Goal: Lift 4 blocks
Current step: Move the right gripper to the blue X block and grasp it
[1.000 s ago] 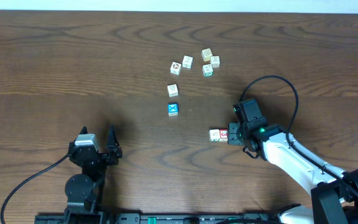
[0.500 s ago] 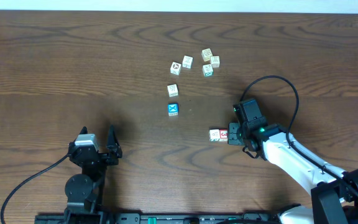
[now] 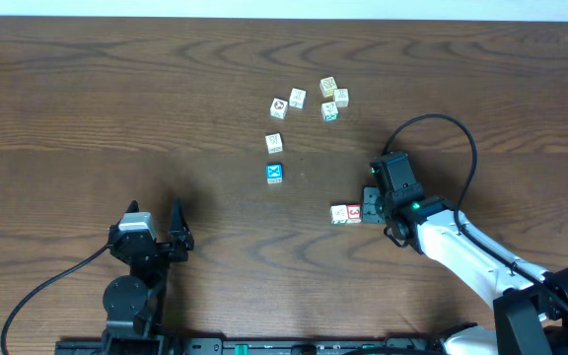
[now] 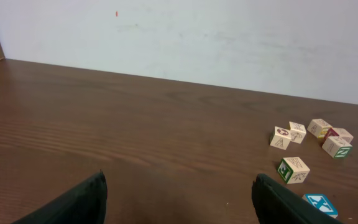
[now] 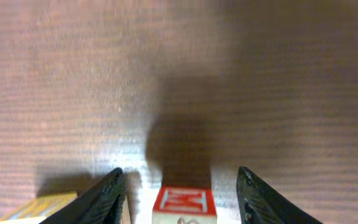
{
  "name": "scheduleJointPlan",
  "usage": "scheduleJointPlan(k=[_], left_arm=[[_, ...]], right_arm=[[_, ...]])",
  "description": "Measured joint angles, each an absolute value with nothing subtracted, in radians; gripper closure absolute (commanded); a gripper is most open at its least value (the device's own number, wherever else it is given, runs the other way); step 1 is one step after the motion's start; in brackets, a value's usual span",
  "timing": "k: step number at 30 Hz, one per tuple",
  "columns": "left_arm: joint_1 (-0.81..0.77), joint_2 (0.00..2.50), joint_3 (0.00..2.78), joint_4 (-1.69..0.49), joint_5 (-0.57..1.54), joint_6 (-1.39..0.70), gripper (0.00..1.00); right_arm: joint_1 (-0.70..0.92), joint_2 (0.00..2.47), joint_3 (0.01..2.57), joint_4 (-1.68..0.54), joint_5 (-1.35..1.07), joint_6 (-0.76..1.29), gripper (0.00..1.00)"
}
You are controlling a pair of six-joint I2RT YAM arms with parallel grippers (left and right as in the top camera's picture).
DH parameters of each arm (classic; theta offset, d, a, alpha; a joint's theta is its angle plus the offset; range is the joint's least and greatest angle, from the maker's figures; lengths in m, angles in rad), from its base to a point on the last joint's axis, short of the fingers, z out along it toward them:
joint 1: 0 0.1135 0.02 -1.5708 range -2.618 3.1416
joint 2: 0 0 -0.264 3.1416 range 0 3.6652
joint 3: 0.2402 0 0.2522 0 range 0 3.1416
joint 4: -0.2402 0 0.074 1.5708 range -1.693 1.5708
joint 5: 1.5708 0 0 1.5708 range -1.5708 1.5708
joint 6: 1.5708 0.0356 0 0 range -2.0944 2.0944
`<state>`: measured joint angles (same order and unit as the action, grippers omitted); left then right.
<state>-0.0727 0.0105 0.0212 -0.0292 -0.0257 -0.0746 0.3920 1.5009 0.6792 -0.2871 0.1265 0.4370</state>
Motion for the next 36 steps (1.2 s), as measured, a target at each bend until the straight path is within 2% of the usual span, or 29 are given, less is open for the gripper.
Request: scheduleJointPlan(k=[3,9,15,22,36], left_arm=[[-0.073,0.01,0.021,-0.029,-0.026,-0.075,0.25],[-0.073,0.01,0.021,-0.029,-0.026,-0.075,0.25],[-0.073,0.01,0.021,-0.029,-0.026,-0.075,0.25],[-0.073,0.01,0.021,-0.029,-0.026,-0.075,0.25],[-0.073,0.01,0.021,-0.029,-0.026,-0.075,0.25]], right_arm=[[0.391,1.501,0.679,-0.245,0.137,0.437,0.42],[0.391,1.501,0.702,-0.204,0.117,0.403,0.29],[0.392,1.506,0.834,-0.202,0.074,0.362,0.23],[0.454,1.59,0.989,-0.224,0.06,0.353,0.22],[0.673,1.941,1.222,-0.25,0.041,0.356,0.26]])
